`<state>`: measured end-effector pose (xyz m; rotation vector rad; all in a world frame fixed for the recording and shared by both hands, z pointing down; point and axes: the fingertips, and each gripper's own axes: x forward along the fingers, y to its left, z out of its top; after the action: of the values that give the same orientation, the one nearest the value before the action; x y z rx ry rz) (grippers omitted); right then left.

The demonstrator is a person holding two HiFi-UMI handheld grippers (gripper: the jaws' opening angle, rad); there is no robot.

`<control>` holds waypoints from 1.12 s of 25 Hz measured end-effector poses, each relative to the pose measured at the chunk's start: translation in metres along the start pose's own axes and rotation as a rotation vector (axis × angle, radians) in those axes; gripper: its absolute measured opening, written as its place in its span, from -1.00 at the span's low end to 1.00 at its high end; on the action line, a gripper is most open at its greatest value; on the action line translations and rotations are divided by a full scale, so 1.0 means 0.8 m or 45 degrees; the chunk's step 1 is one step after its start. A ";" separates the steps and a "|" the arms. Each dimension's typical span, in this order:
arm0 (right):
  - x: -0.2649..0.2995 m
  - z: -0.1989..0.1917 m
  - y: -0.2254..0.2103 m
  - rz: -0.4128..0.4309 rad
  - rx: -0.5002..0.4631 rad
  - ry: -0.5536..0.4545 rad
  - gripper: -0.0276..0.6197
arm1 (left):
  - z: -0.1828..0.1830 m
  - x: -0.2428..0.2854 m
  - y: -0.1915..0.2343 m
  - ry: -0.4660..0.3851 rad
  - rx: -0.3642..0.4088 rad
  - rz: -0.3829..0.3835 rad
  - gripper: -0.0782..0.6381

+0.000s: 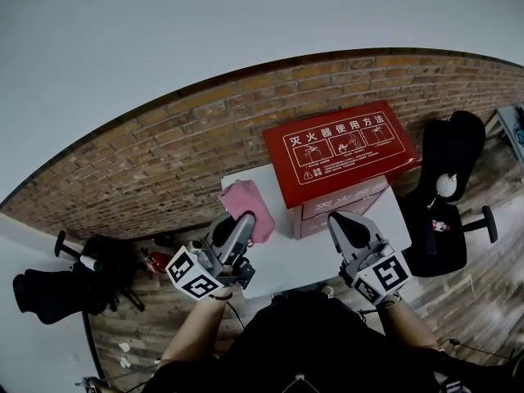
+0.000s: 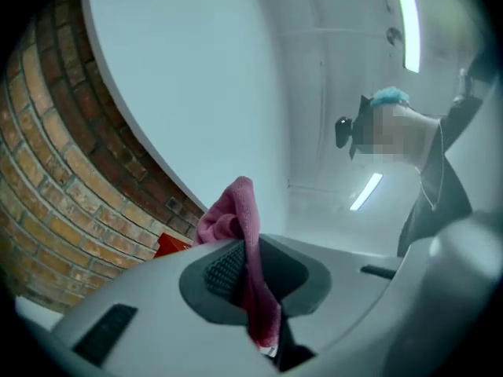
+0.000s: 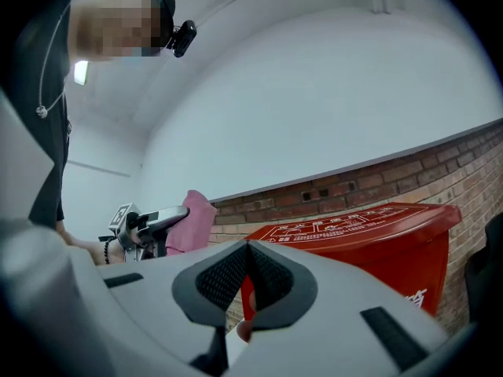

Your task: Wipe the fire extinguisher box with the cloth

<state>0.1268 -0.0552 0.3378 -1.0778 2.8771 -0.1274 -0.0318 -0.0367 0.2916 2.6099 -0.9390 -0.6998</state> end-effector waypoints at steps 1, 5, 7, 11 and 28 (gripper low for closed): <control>0.000 0.000 -0.001 0.006 -0.010 0.004 -0.85 | -0.002 0.002 -0.006 0.022 0.050 0.002 -0.55; 0.001 -0.004 -0.005 -0.001 -0.064 0.053 -0.85 | -0.011 0.008 -0.028 0.081 0.221 0.007 -0.55; 0.003 -0.001 -0.007 0.003 -0.093 0.032 -0.85 | -0.016 0.010 -0.037 0.104 0.288 0.010 -0.55; 0.002 -0.002 -0.014 -0.015 -0.108 0.055 -0.85 | -0.029 0.017 -0.050 0.162 0.391 0.007 -0.55; 0.001 0.004 -0.016 -0.046 -0.191 0.053 -0.85 | -0.065 0.039 -0.077 0.283 0.538 -0.075 -0.54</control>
<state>0.1346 -0.0653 0.3355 -1.1644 2.9452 0.0664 0.0488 -0.0061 0.2990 3.0090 -1.0356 -0.2293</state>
